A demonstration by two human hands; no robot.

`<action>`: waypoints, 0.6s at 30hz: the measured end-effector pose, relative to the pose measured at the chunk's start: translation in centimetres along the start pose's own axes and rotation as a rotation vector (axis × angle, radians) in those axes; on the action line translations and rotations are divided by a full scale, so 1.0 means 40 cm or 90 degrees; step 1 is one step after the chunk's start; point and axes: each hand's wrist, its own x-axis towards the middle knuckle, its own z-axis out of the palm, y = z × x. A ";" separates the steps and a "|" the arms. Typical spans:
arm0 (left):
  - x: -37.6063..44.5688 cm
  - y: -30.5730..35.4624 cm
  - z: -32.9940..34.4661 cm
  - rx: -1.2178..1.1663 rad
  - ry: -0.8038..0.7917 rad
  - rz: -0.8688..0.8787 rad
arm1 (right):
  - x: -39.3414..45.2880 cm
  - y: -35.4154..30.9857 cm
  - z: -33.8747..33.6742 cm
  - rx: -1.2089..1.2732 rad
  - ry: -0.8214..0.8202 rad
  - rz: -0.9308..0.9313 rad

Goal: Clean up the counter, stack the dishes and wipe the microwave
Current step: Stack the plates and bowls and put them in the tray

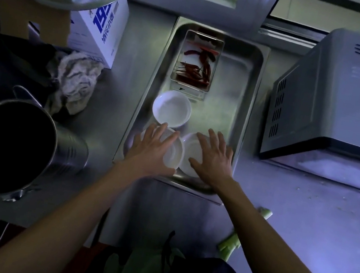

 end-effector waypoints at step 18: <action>0.145 0.214 0.048 0.107 -0.055 0.173 | -0.229 0.166 -0.051 0.101 0.145 0.147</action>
